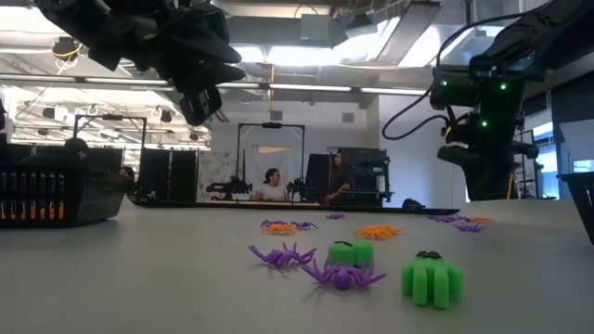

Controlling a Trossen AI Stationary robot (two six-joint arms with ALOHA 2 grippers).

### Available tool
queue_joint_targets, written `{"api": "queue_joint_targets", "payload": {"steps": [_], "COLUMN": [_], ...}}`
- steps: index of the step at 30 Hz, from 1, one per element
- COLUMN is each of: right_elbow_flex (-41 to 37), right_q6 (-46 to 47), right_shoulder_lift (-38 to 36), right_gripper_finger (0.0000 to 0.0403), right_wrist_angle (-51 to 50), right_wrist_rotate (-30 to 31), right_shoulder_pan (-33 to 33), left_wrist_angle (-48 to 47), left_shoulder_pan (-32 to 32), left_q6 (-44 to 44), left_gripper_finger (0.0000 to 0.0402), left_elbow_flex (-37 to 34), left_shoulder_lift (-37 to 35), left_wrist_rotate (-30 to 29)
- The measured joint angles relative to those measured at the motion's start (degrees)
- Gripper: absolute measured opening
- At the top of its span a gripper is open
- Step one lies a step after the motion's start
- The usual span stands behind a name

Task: Sort Halloween decoration
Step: Put the orange spider toy into the top black basket

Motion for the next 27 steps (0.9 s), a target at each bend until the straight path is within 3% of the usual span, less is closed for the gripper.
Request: {"api": "queue_joint_targets", "payload": {"steps": [15,19,24,27], "right_elbow_flex": [0.11,0.22,0.17,0.13], "right_q6": [-1.09,-1.84,-3.28,-3.84], "right_shoulder_lift": [10.96,11.72,11.70,11.72], "right_gripper_finger": [0.0136,0.0096,0.0017,0.0009], "right_wrist_angle": [1.17,1.46,1.94,1.99], "right_wrist_rotate": [-2.74,-2.93,-3.87,-4.04], "right_shoulder_pan": [-0.18,-0.14,-0.13,-0.13], "left_wrist_angle": [-0.06,-0.07,-0.09,-0.33], "left_shoulder_pan": [0.00,-0.02,-0.02,-0.02], "left_q6": [-0.33,-0.33,-0.33,-0.33], "left_gripper_finger": [0.0070,0.0070,0.0070,0.0070], "left_elbow_flex": [0.00,0.00,0.00,0.00], "left_shoulder_lift": [0.00,0.00,0.00,0.00], "left_wrist_rotate": [1.44,1.68,1.68,1.68]}}
